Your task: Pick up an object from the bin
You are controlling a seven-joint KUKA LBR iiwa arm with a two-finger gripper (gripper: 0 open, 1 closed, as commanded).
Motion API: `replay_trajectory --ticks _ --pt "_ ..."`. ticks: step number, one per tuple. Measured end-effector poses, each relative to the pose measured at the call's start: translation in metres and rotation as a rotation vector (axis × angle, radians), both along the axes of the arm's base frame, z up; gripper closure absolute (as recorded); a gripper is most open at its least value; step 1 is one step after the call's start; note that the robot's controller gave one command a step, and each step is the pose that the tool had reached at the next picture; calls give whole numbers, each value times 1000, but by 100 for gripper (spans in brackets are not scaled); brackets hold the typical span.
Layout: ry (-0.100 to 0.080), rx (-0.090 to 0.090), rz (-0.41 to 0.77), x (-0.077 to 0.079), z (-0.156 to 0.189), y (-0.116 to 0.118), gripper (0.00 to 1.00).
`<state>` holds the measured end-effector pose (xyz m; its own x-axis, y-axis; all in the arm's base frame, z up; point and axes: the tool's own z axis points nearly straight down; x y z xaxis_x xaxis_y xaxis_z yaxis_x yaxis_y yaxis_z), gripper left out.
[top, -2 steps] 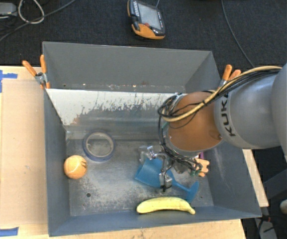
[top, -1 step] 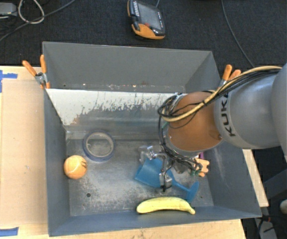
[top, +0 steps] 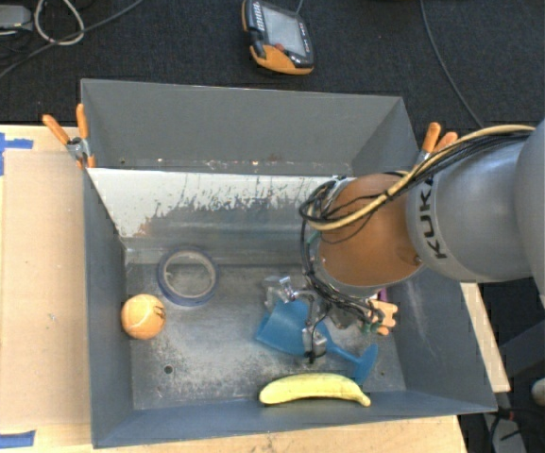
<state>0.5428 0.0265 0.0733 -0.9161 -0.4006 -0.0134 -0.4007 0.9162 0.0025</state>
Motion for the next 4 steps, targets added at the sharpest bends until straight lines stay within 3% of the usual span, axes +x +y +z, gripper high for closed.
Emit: replay_trajectory --ticks 1,2,4 --pt "0 0 0 0 0 0 0" --pt "0 0 -1 0 0 0 100" --pt "0 0 -2 0 0 0 100"
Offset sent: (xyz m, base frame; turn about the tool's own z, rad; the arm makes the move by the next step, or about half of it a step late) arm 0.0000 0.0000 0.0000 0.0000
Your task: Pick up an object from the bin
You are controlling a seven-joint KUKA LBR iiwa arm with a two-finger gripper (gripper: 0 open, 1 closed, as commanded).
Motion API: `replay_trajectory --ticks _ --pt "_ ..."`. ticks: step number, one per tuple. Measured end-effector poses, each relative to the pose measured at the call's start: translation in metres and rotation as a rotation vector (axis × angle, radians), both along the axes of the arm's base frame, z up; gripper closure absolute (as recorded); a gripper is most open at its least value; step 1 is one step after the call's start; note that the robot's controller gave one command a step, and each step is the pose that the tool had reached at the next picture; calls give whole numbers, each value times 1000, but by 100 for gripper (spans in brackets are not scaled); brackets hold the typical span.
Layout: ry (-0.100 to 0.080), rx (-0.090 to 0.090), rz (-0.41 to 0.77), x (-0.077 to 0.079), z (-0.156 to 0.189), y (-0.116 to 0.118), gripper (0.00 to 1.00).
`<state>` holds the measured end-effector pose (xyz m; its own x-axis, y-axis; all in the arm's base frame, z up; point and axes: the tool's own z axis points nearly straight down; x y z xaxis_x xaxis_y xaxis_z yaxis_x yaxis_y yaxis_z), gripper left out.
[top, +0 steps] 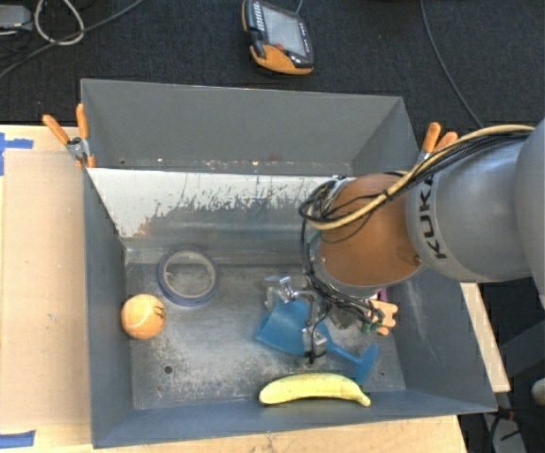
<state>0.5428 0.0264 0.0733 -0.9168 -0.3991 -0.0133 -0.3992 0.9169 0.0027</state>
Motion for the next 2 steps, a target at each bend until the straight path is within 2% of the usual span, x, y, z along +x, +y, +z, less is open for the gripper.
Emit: replay_trajectory --ticks 2 --pt "0 0 0 0 0 0 100"
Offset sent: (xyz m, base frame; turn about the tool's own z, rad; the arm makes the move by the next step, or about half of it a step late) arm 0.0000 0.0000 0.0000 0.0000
